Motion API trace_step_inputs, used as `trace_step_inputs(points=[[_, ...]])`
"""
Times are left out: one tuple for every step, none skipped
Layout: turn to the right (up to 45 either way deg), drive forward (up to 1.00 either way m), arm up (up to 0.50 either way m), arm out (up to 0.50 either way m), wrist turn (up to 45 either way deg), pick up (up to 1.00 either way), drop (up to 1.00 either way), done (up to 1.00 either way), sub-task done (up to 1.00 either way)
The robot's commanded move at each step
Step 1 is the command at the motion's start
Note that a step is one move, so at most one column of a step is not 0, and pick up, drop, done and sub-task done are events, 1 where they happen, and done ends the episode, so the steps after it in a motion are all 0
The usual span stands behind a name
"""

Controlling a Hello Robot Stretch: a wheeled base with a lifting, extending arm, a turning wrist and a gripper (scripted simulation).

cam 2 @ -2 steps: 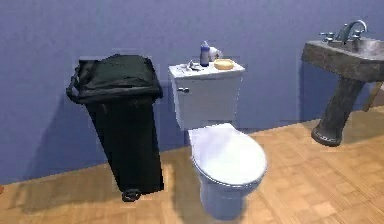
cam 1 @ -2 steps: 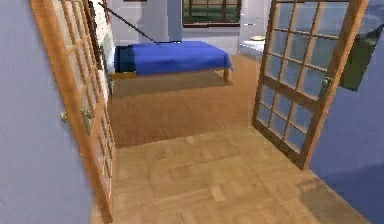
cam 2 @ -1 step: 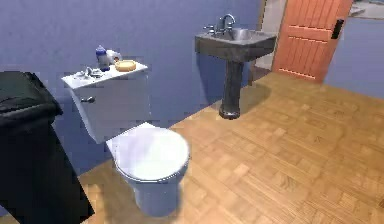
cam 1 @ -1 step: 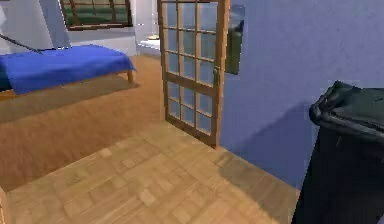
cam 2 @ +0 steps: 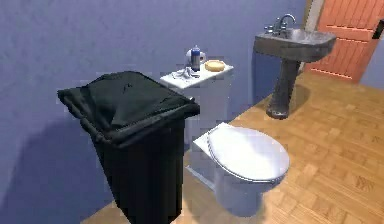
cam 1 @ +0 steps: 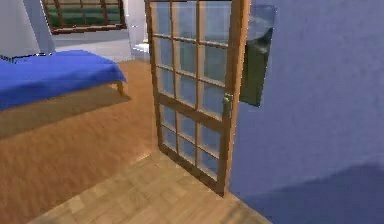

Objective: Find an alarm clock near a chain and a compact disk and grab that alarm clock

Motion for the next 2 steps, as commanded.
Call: trace_step_inputs(points=[[-36.0,0.00,0.00,0.00,0.0,0.00,0.00,0.00,0.00],[0.0,1.00,0.00,0.00,0.0,0.00,0.00,0.00,0.00]])
